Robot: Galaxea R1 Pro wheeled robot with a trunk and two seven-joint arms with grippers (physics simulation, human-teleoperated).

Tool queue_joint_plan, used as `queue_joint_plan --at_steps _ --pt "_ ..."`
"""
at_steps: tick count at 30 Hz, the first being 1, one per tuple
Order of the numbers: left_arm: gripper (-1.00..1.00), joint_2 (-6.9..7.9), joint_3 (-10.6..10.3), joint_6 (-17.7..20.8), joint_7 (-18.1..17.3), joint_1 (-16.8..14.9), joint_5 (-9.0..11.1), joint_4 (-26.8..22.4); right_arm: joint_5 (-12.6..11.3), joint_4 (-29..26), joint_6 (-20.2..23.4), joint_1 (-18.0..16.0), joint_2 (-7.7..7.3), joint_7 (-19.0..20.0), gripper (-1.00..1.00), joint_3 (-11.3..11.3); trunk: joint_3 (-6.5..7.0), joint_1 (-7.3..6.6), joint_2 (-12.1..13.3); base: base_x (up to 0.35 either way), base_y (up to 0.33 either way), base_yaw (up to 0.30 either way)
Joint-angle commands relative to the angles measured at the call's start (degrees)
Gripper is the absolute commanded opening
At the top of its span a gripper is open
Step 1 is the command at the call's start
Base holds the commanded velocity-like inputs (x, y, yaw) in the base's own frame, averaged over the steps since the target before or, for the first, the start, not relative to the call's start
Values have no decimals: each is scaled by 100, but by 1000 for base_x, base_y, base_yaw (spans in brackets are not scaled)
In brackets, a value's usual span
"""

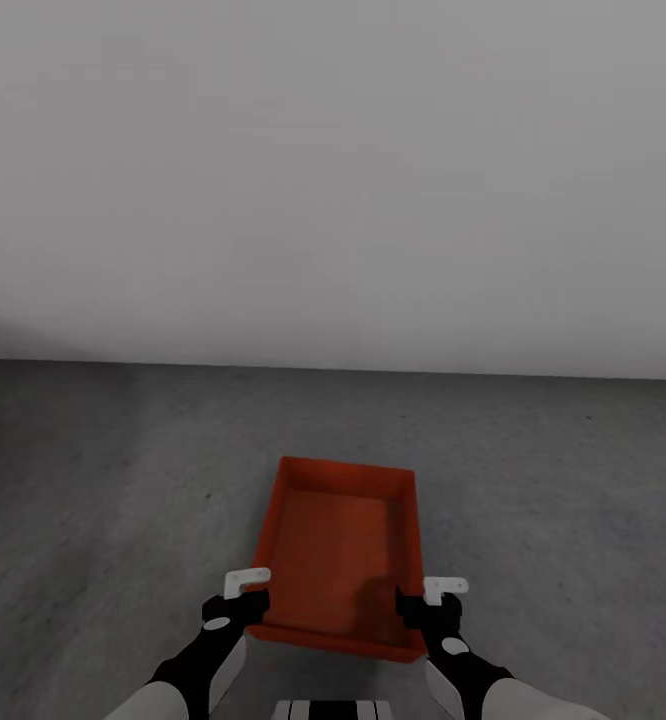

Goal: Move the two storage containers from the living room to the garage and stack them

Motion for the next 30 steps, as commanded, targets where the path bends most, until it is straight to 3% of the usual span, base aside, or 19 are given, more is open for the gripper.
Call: queue_joint_plan --at_steps 1,30 --pt "100 -3 15 -16 8 -2 12 3 -55 5 -19 -3 2 -18 100 50 15 -23 40 0 0 0" --pt "100 5 31 -16 17 -2 12 3 -61 5 -20 -3 8 -18 100 50 535 -660 1203 0 0 0"
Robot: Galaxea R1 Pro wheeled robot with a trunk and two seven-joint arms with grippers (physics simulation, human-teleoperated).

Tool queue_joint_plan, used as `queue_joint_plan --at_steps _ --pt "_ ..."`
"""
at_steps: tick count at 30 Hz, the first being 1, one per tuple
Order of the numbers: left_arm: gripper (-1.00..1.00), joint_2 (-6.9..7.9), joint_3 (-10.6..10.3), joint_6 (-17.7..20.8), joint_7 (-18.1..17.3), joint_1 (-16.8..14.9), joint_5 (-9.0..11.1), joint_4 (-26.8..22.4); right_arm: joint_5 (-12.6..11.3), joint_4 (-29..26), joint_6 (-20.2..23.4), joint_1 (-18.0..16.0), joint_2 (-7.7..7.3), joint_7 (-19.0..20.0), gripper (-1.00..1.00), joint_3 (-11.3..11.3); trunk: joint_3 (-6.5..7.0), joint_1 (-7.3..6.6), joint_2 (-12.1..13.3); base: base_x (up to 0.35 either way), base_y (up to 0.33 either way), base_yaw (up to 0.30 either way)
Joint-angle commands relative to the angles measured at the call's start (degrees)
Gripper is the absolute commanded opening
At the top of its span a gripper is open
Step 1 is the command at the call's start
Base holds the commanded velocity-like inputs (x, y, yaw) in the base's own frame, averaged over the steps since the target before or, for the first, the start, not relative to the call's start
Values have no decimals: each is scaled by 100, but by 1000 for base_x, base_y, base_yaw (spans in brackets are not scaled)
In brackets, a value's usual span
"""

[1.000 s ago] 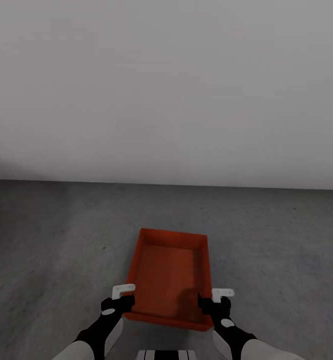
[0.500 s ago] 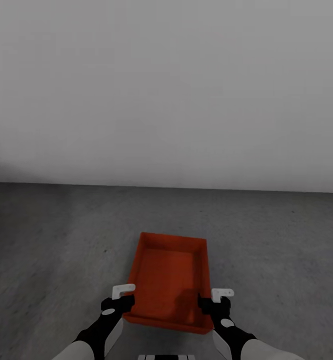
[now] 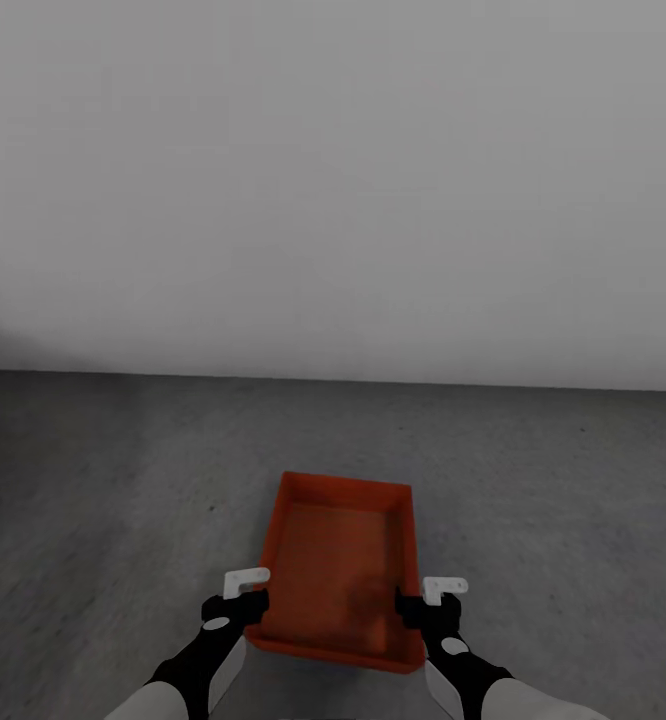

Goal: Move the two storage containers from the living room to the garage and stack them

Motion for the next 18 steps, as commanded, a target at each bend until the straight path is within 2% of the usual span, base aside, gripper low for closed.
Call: queue_joint_plan --at_steps 1,18 --pt "100 -3 17 -16 8 -2 12 2 -56 5 -19 -3 1 -18 100 50 15 -23 40 0 0 0" --pt "100 -11 16 -16 34 -2 13 -127 -43 5 -21 -3 7 -67 100 50 320 -397 722 0 0 0"
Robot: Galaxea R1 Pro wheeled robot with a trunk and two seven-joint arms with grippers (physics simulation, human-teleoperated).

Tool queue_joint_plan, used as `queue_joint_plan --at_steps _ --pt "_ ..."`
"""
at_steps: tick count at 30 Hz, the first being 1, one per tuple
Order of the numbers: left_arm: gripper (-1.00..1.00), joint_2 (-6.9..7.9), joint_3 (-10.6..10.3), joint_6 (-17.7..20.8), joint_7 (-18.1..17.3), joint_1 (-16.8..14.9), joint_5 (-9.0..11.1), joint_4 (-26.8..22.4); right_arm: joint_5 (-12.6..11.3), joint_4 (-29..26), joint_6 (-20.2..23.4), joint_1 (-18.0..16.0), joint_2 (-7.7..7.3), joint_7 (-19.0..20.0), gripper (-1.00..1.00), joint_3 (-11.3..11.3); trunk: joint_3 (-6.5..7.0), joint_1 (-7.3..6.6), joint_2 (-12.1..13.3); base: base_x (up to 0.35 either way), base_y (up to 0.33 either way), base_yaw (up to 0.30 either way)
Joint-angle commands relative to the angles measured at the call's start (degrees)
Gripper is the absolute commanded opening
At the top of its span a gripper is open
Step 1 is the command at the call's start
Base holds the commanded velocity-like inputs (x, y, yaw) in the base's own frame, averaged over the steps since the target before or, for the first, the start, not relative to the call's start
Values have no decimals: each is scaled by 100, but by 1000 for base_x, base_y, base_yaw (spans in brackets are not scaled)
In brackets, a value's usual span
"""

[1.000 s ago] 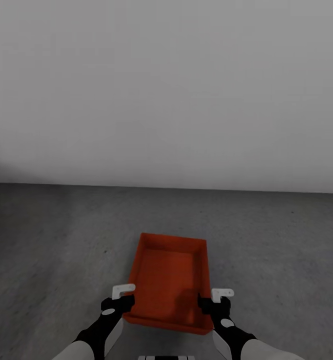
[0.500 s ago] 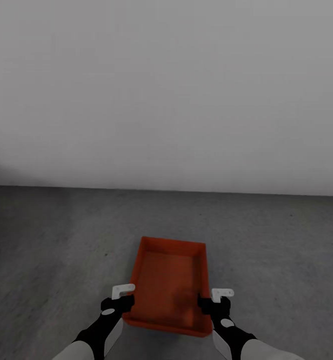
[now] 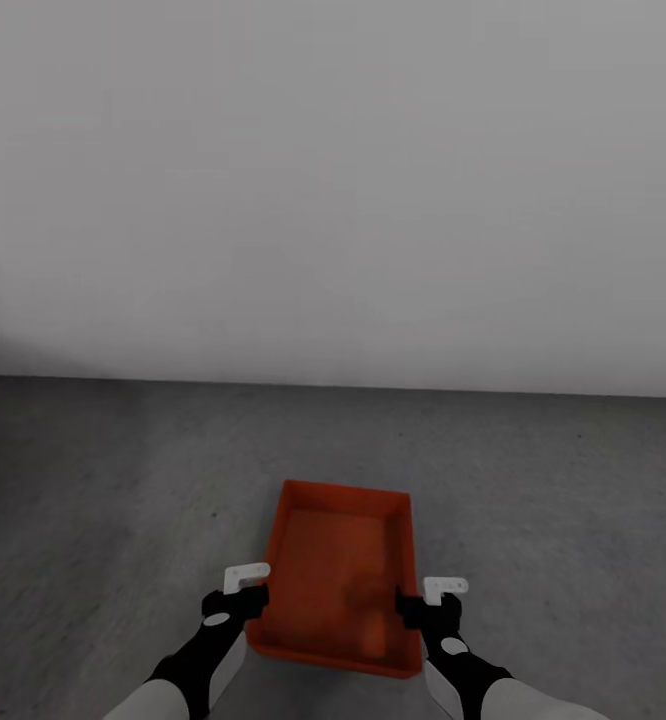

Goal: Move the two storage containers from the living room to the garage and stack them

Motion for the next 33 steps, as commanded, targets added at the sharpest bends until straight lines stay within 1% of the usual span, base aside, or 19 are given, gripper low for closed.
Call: queue_joint_plan --at_steps 1,8,18,33 --pt "100 -3 14 -13 7 -2 14 -47 -59 5 -18 -3 2 -22 100 49 15 -23 40 0 0 0" --pt "100 -3 10 -6 7 -2 18 -139 -67 5 -17 -3 0 -30 100 49 140 -177 321 0 0 0" --pt "100 -11 10 62 7 3 24 -134 -69 5 -17 -3 -6 -30 100 47 320 -397 722 0 0 0" --pt "100 -12 10 62 7 0 18 -129 -69 5 -17 -3 -6 -30 100 40 589 -726 1323 0 0 0"
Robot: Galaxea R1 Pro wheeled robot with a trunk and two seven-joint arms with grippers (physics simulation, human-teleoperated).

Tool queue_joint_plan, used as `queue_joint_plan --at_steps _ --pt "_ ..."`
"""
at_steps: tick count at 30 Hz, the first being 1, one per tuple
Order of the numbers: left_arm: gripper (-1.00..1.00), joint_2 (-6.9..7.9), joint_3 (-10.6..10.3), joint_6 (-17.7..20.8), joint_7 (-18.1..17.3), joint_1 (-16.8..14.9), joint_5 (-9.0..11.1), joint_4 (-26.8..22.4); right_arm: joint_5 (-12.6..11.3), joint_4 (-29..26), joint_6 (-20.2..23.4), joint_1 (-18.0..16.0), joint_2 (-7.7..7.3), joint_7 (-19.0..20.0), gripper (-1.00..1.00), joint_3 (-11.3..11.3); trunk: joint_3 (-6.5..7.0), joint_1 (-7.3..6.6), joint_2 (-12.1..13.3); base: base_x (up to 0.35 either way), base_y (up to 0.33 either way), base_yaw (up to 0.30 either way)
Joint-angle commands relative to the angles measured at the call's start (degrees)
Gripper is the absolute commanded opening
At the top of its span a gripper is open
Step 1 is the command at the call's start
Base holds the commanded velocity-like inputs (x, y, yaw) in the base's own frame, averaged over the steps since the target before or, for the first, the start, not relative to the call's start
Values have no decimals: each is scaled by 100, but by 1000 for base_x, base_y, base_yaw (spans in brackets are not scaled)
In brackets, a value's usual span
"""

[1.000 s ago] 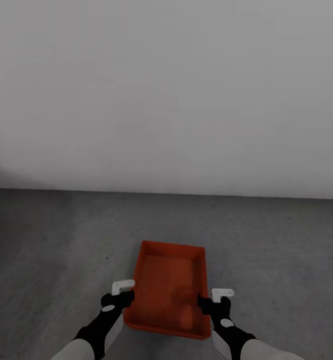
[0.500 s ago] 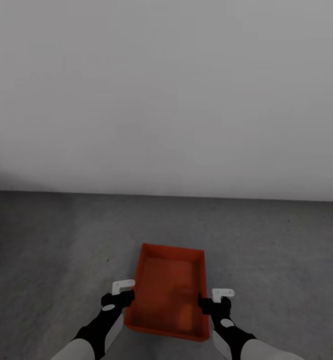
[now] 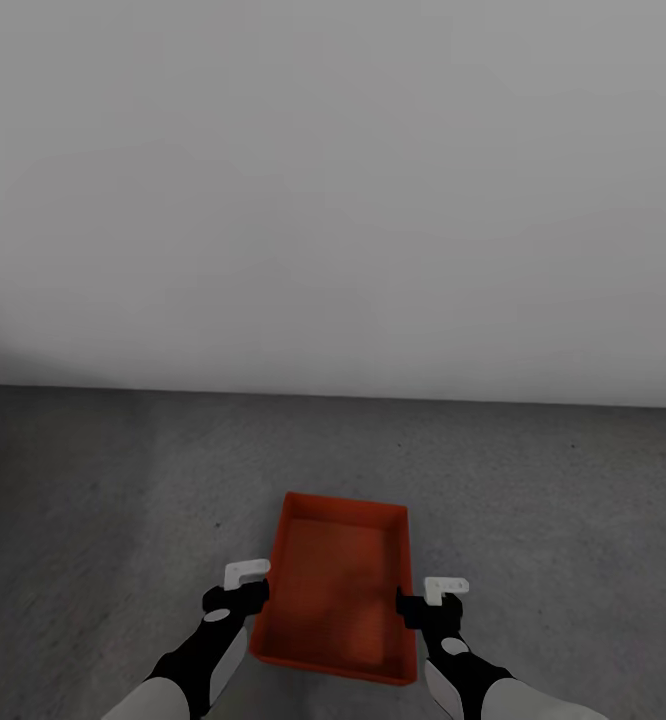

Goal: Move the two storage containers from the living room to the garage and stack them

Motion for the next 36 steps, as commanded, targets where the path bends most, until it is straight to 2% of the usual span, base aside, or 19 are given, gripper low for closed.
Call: queue_joint_plan --at_steps 1,36 --pt "100 -3 16 -11 8 -3 12 -1 -56 5 -19 -3 1 -18 100 50 15 -23 40 0 0 0" --pt "100 -3 14 -68 15 -4 12 -29 -56 5 -19 -3 1 -18 100 50 643 -792 1444 0 0 0"
